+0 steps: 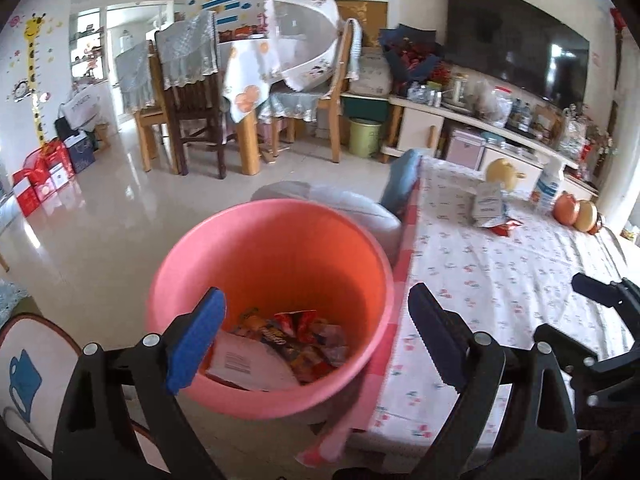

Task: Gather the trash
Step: 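Move both open tools back over the table toward the remaining packets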

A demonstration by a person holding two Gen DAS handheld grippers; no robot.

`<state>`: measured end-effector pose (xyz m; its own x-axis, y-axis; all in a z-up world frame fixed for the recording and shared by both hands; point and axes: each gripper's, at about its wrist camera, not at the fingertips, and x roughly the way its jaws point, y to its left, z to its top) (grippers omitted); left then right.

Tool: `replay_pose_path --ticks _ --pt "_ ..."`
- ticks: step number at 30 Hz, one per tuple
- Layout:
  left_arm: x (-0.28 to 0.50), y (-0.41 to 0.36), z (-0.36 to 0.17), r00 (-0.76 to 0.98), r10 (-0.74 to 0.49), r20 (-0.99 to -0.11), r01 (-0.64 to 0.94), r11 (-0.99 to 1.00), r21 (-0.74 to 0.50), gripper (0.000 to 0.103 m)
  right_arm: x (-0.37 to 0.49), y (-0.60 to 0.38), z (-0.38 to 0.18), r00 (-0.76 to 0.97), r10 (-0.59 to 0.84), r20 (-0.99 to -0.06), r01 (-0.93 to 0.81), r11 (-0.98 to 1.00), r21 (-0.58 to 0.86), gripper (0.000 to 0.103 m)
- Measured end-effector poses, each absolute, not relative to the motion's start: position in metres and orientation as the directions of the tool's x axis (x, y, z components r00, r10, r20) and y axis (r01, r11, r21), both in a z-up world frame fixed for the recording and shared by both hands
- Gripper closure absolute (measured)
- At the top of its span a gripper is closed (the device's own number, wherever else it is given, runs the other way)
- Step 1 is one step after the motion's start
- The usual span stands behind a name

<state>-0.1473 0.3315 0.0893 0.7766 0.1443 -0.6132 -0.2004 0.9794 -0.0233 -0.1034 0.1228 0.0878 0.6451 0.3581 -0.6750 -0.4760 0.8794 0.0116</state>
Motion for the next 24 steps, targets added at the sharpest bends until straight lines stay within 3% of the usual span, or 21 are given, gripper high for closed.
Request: replay_pose_path --ticks 18,24 --pt "-0.131 0.235 0.111 0.797 0.062 -0.601 -0.056 0.998 0.029 0.01 -0.107 0.018 0.09 0.714 0.31 -0.628 -0.37 0.928 0.038 0.009" --pt "-0.103 0.197 0.115 0.783 -0.016 -0.621 0.014 1.0 -0.008 0.01 -0.092 -0.033 0.09 0.738 0.275 -0.616 -0.295 0.953 0.071 0.009"
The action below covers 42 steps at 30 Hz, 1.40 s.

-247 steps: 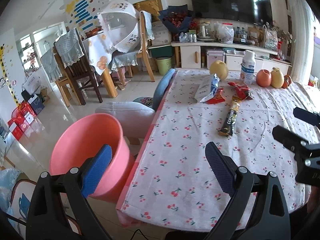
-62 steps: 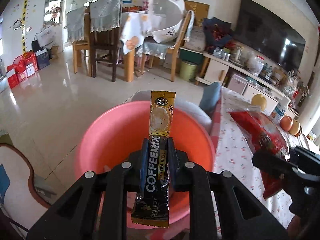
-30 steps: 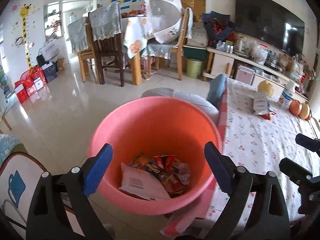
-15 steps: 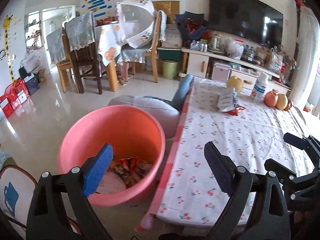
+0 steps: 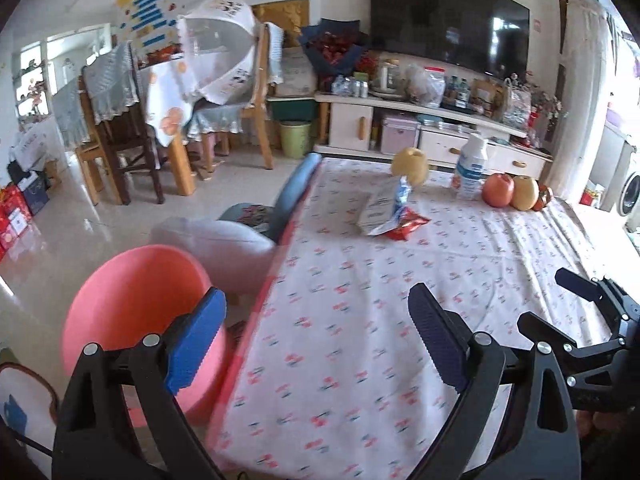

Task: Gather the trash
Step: 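Move both open tools back over the table toward the remaining packets, then grasp the white milk carton with the left tool while the right tool grasps the red snack packet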

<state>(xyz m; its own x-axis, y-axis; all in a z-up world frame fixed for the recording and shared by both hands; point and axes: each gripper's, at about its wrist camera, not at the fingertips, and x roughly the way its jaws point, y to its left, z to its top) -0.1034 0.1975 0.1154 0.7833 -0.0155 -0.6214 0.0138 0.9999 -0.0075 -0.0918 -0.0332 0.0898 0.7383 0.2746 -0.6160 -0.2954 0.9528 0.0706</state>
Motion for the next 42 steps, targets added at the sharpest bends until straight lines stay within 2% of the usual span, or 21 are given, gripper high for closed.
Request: replay_pose_path --ticks 8,12,15,24,26,30,35,42 --pt "-0.035 0.154 0.105 0.735 -0.166 -0.657 0.097 0.985 -0.141 0.01 -0.054 -0.093 0.08 0.74 0.218 -0.636 -0.185 0.976 0.119 0.009" --pt "0.012 0.139 0.09 0.699 -0.227 -0.679 0.104 0.971 -0.217 0.01 -0.043 -0.117 0.073 0.706 0.257 -0.66 -0.138 0.964 0.228 0.009" --pt "0.049 0.131 0.072 0.668 -0.23 -0.708 0.073 0.967 -0.245 0.01 -0.04 -0.13 0.069 0.681 0.282 -0.675 -0.108 0.952 0.288 0.009" --pt "0.135 0.122 0.032 0.614 -0.194 -0.765 0.003 0.97 -0.243 0.01 -0.037 -0.139 0.068 0.649 0.31 -0.695 -0.109 0.942 0.318 0.009" --pt "0.15 0.123 0.024 0.596 -0.201 -0.777 -0.017 0.965 -0.263 0.012 -0.036 -0.142 0.068 0.64 0.322 -0.698 -0.104 0.936 0.336 0.009" --pt "0.168 0.121 0.015 0.57 -0.166 -0.805 -0.04 0.972 -0.23 0.035 -0.035 -0.144 0.068 0.634 0.326 -0.702 -0.107 0.935 0.338 0.009" --pt "0.169 0.112 0.014 0.563 -0.153 -0.812 -0.008 0.982 -0.19 0.036 -0.037 -0.151 0.071 0.641 0.332 -0.692 -0.099 0.93 0.355 0.009" --pt "0.125 0.07 0.014 0.52 -0.239 -0.82 0.145 0.971 -0.191 0.037 -0.036 -0.167 0.076 0.659 0.309 -0.686 -0.062 0.931 0.36 0.009"
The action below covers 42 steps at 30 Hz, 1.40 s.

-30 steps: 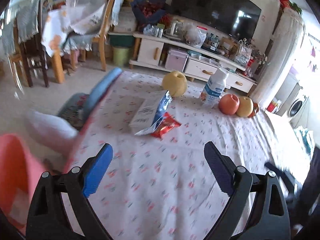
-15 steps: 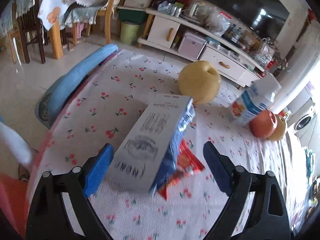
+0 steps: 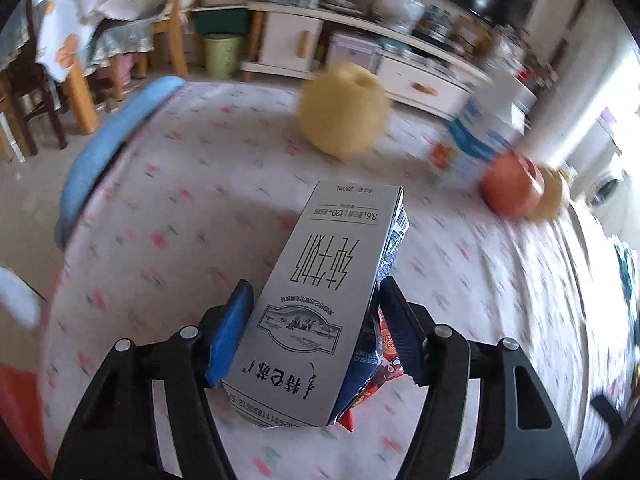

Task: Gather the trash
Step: 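Grasp the white milk carton with the left tool while the right tool grasps the red snack packet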

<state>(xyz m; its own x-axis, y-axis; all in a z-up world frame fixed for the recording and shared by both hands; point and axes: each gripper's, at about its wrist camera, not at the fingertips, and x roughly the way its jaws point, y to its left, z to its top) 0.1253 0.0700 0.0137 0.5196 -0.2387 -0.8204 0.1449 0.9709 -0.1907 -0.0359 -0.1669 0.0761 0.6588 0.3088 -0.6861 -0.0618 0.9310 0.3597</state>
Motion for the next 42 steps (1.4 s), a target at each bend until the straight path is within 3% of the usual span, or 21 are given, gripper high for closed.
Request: replay_pose_path --ticks 7,15,23,27,34,42 --pt "0.049 0.027 0.014 0.476 -0.328 -0.816 0.256 0.939 -0.228 0.037 -0.036 -0.181 0.077 0.655 0.277 -0.703 -0.057 0.946 0.319 0.009" --pt "-0.019 0.021 0.013 0.483 -0.365 -0.796 0.225 0.93 -0.29 0.039 -0.04 -0.173 0.063 0.569 0.312 -0.761 -0.131 0.948 0.291 0.009" --pt "-0.013 0.013 0.003 0.491 -0.323 -0.809 0.271 0.939 -0.21 0.029 -0.04 -0.176 0.058 0.552 0.295 -0.78 -0.121 0.954 0.275 0.009" --pt "-0.019 0.014 0.005 0.506 -0.325 -0.799 0.287 0.937 -0.2 0.038 -0.04 -0.173 0.056 0.543 0.295 -0.786 -0.13 0.955 0.268 0.009" --pt "-0.022 0.048 0.015 0.568 -0.345 -0.747 0.209 0.939 -0.274 0.038 -0.039 -0.153 0.051 0.516 0.305 -0.8 -0.187 0.952 0.242 0.009" --pt "-0.026 0.077 0.03 0.636 -0.307 -0.708 0.159 0.95 -0.27 0.038 -0.037 -0.115 0.036 0.481 0.306 -0.821 -0.271 0.943 0.192 0.009"
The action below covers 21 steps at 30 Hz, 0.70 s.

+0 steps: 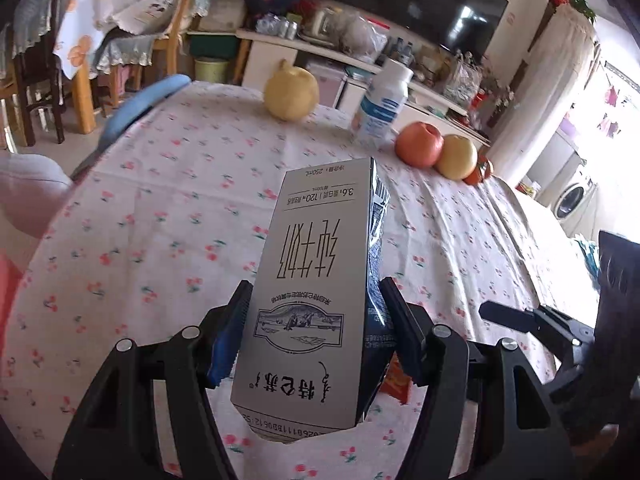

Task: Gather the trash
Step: 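Grasp the white milk carton with the left tool while the right tool grasps the red snack packet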

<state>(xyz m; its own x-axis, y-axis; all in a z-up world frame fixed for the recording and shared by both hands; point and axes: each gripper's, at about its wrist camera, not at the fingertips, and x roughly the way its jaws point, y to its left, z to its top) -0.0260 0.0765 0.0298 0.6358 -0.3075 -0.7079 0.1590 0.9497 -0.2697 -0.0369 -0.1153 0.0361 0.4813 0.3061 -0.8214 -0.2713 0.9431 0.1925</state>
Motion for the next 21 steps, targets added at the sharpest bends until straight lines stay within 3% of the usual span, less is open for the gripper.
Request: replay_pose_path --ticks 14,18,21 --pt "-0.024 0.108 0.029 0.664 -0.274 -0.695 0.129 0.959 -0.254 0.038 -0.035 -0.073 0.01 0.509 0.177 -0.842 -0.331 0.944 -0.003 0.009" --pt "-0.025 0.116 0.03 0.667 -0.269 -0.695 0.127 0.96 -0.25 0.038 -0.033 -0.072 0.008 0.514 0.186 -0.837 -0.337 0.941 0.002 0.027" --pt "-0.026 0.12 0.03 0.666 -0.26 -0.699 0.124 0.963 -0.241 0.038 -0.033 -0.074 0.008 0.518 0.189 -0.834 -0.334 0.942 0.006 0.029"
